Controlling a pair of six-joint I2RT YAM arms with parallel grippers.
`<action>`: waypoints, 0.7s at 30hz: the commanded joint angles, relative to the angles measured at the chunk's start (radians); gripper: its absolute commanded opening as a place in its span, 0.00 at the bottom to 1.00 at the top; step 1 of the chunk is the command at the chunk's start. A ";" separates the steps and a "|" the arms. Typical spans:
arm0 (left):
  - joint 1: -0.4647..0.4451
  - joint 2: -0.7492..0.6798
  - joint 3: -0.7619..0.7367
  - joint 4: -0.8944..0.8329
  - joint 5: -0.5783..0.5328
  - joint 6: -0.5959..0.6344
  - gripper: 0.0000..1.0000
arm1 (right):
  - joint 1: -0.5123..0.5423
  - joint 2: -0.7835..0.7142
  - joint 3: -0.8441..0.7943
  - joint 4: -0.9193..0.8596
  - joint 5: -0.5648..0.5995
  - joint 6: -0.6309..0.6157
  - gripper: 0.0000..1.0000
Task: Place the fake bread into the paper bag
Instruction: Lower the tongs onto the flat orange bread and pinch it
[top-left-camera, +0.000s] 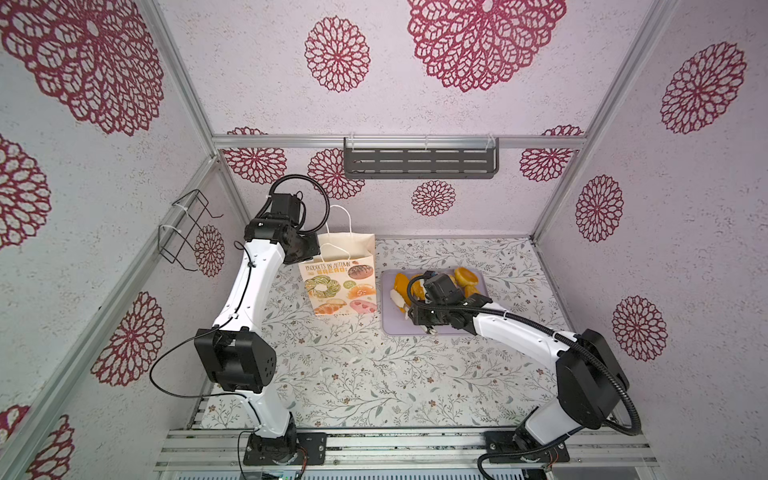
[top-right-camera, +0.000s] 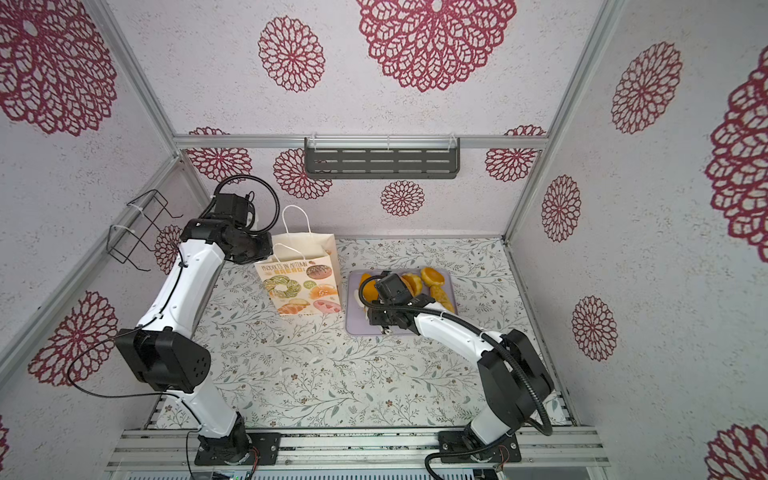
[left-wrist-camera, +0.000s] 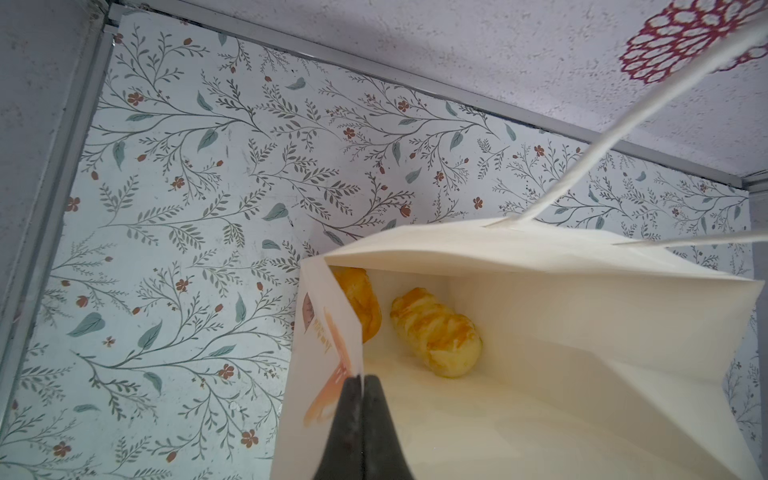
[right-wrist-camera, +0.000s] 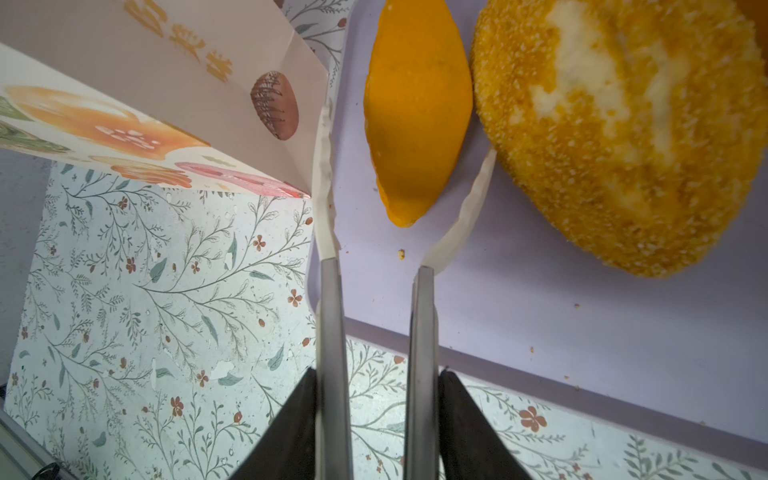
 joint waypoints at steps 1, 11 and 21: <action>-0.005 0.018 0.005 -0.005 -0.002 0.004 0.00 | -0.005 0.005 0.059 0.030 -0.006 -0.005 0.46; -0.007 0.026 0.003 -0.003 -0.001 0.005 0.00 | -0.006 0.040 0.081 0.027 0.012 -0.011 0.47; -0.012 0.026 0.005 -0.005 -0.008 0.005 0.00 | -0.007 0.038 0.076 0.023 0.038 -0.017 0.41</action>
